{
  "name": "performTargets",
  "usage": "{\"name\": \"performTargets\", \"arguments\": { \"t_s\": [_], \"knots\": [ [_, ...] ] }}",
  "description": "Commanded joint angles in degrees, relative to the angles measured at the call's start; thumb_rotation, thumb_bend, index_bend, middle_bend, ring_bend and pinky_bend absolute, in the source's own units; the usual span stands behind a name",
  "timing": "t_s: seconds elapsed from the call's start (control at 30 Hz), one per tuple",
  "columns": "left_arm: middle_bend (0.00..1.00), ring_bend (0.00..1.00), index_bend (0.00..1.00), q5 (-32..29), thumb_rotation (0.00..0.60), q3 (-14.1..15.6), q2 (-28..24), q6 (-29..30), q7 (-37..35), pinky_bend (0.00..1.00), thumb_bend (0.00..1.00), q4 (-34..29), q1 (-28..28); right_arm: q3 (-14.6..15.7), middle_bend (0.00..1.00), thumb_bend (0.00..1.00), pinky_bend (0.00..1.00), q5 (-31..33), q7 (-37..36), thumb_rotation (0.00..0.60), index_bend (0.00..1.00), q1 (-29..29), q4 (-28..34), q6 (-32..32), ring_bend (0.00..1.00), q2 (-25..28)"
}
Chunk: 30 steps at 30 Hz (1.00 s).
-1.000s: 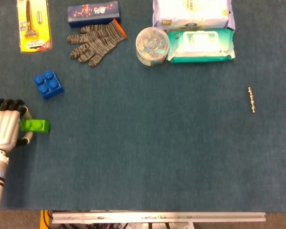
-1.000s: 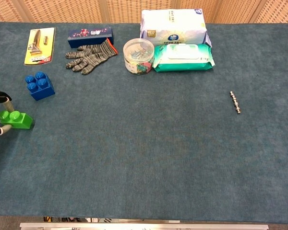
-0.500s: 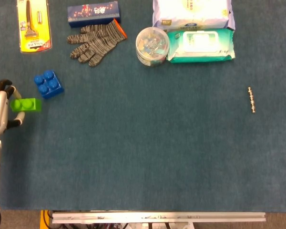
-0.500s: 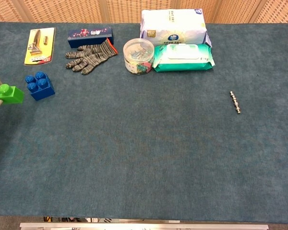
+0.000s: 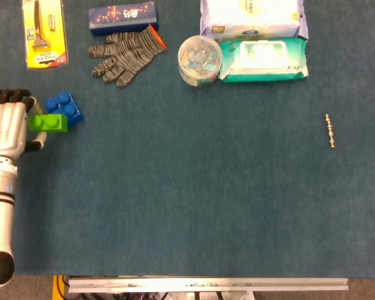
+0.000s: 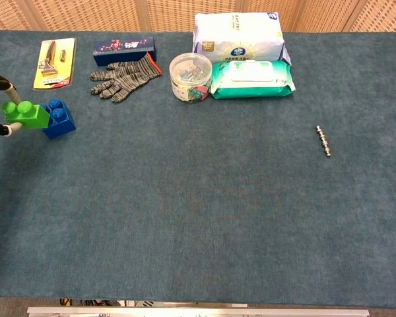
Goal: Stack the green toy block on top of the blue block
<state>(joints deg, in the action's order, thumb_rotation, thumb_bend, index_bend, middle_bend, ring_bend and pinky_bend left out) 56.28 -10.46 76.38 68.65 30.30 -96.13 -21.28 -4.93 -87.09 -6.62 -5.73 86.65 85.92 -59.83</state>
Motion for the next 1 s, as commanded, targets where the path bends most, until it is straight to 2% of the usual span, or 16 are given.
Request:
{"name": "performTargets", "arguments": {
  "t_s": [0.03, 0.3, 0.47, 0.7, 1.0],
  "knots": [
    [0.24, 0.17, 0.50, 1.98, 0.600, 0.80, -0.47, -1.53, -0.97, 0.11, 0.29, 1.08, -1.07, 0.01, 0.52, 0.21, 0.47, 0.08, -0.03, 0.600, 0.50, 0.17, 0.01, 0.19, 0.42, 0.09],
    [0.24, 0.17, 0.50, 5.60, 0.600, 1.84, -2.60, -5.22, -6.22, 0.11, 0.29, 2.64, -2.60, 0.01, 0.52, 0.21, 0.47, 0.37, 0.27, 0.600, 0.50, 0.40, 0.13, 0.22, 0.42, 0.22],
    [0.24, 0.17, 0.50, 0.10, 0.600, 0.89, -2.12, -5.75, -3.69, 0.11, 0.29, 2.42, -3.68, -0.04, 0.52, 0.21, 0.47, 0.20, 0.46, 0.600, 0.50, 0.14, 0.32, -0.03, 0.42, 0.23],
    [0.24, 0.18, 0.51, -7.30, 0.600, -0.17, 0.46, -3.04, 2.57, 0.11, 0.29, 2.14, -5.42, -0.05, 0.52, 0.21, 0.47, 0.32, 0.22, 0.600, 0.50, -0.06, 0.13, -0.50, 0.42, 0.30],
    [0.25, 0.18, 0.53, -10.93, 0.600, -0.59, 3.47, 0.32, 6.55, 0.11, 0.29, 3.21, -6.99, -0.04, 0.52, 0.21, 0.47, 0.44, -0.94, 0.600, 0.50, 0.05, -0.77, -0.49, 0.42, 0.33]
  ]
}}
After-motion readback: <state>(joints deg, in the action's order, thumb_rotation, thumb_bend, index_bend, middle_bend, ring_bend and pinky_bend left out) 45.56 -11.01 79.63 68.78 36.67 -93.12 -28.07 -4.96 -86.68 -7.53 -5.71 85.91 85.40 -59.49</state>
